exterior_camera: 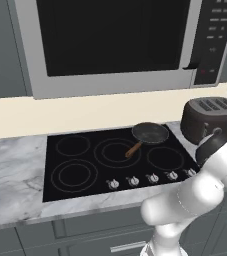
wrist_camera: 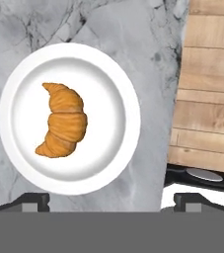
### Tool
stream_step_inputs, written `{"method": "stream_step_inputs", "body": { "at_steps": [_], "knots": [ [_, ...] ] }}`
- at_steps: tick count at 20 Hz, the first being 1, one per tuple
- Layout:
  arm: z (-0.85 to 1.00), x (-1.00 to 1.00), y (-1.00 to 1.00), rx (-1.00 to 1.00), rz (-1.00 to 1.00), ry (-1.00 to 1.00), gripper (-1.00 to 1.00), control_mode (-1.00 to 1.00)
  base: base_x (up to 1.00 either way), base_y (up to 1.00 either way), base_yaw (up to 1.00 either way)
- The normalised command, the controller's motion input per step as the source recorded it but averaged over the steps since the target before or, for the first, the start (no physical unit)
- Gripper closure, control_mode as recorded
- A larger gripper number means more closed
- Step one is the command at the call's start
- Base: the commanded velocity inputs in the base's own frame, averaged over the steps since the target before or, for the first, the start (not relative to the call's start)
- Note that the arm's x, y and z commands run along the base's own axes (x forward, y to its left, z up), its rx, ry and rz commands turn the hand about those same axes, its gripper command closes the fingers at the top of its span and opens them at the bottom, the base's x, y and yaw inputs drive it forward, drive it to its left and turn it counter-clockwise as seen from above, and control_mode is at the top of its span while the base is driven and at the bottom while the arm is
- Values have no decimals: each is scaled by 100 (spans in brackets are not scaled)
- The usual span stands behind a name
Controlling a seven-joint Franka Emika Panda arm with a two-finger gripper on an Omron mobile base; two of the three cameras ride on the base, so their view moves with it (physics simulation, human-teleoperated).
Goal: Pick the croissant and place it on the pan. Then turn on the stove to warm the croissant.
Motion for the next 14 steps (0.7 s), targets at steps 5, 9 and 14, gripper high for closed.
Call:
{"method": "stream_step_inputs", "body": {
  "at_steps": [5, 9, 14],
  "knots": [
    [-12, 15, -6, 2, 0, 0, -100, -100, 0, 0, 0],
    [-12, 13, -14, 2, 0, 0, -100, -100, 0, 0, 0],
    [-13, 16, -16, 2, 0, 0, -100, -100, 0, 0, 0]
  ]
}}
